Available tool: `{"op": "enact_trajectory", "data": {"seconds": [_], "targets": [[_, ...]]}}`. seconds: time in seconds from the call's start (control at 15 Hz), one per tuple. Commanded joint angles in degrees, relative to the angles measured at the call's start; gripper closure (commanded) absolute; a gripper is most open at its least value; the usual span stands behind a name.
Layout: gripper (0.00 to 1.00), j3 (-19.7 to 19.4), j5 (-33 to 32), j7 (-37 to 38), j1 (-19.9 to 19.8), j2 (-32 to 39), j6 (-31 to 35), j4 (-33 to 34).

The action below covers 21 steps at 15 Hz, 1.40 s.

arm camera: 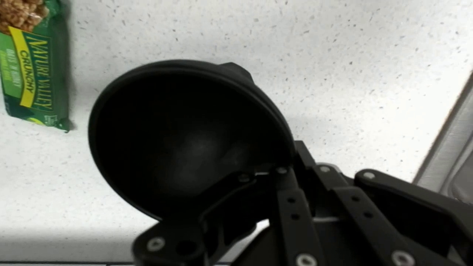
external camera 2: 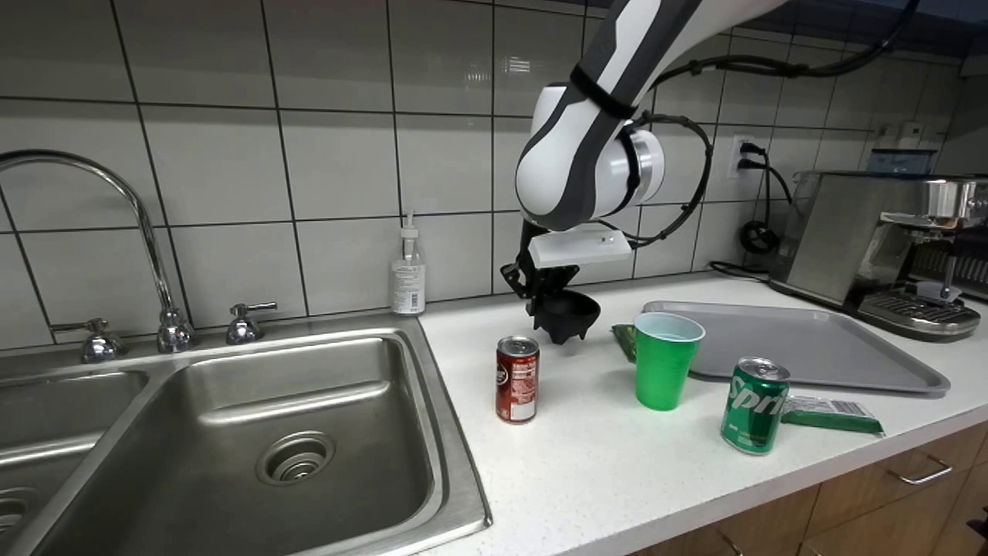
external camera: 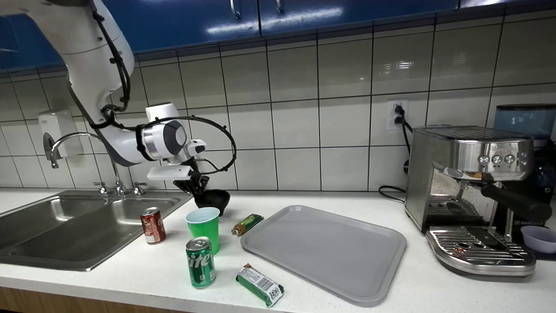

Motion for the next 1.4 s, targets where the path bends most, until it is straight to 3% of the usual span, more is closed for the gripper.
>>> {"op": "enact_trajectory", "data": {"seconds": [0.0, 0.87, 0.93, 1.0, 1.33], "targets": [[0.98, 1.1, -1.1, -1.3, 0.1, -0.7, 0.2, -0.4], [0.97, 1.7, -1.6, -1.9, 1.8, 0.1, 0.1, -1.9], [0.68, 1.6, -1.8, -1.8, 2.0, 0.1, 0.0, -2.1], [0.66, 1.4, -1.9, -1.7, 2.1, 0.2, 0.1, -2.2], [0.29, 1.4, -1.8, -1.6, 1.8, -0.5, 0.5, -2.6]]}}
